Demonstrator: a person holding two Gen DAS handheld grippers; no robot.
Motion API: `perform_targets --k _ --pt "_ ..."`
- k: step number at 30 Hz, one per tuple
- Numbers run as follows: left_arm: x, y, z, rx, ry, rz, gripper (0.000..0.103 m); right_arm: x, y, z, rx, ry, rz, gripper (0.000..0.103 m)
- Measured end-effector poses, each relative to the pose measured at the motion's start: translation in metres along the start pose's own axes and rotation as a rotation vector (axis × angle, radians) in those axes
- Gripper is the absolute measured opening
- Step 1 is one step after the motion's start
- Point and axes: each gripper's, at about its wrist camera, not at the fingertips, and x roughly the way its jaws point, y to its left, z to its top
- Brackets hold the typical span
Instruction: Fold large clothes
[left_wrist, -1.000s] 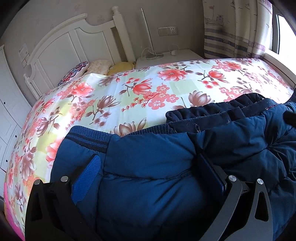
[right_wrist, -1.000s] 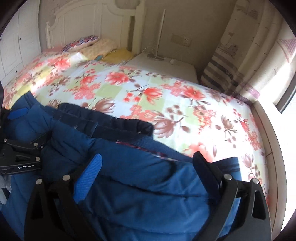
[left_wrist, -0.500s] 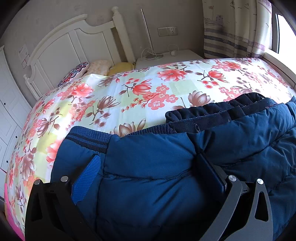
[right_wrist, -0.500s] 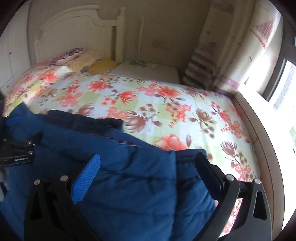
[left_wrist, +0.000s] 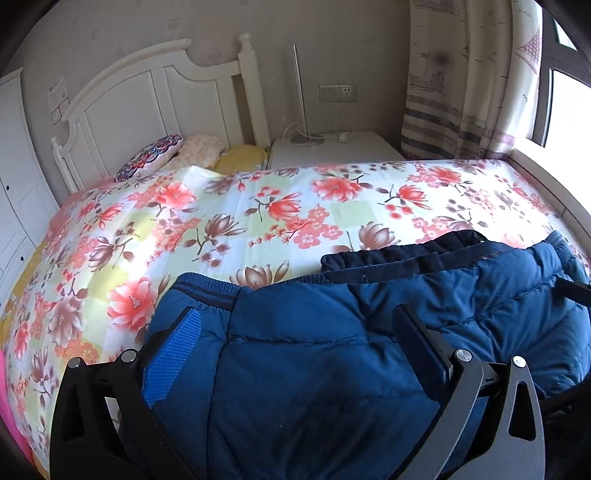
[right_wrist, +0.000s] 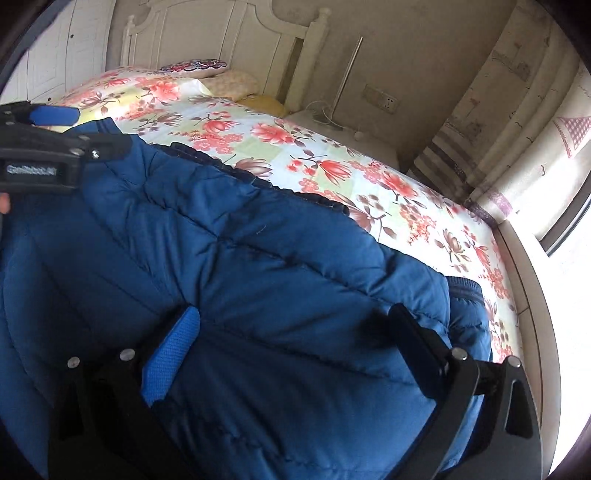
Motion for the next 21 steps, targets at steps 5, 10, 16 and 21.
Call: perform_targets --k 5,10,16,21 --pt "0.001 0.019 -0.02 -0.029 0.057 0.098 0.099 0.0 -0.002 -0.002 0.0 -0.012 -0.004 0.1" --pt "0.016 0.071 -0.047 -0.236 0.135 0.007 0.099 -0.001 -0.003 -0.003 0.004 -0.019 0.005 0.1" --pt "0.012 0.051 -0.033 -0.161 0.114 0.062 0.099 0.005 -0.013 -0.003 0.035 0.006 0.064 0.1" --pt "0.007 -0.009 0.006 -0.005 0.062 -0.007 0.099 0.01 -0.021 -0.002 0.066 0.027 0.114 0.1"
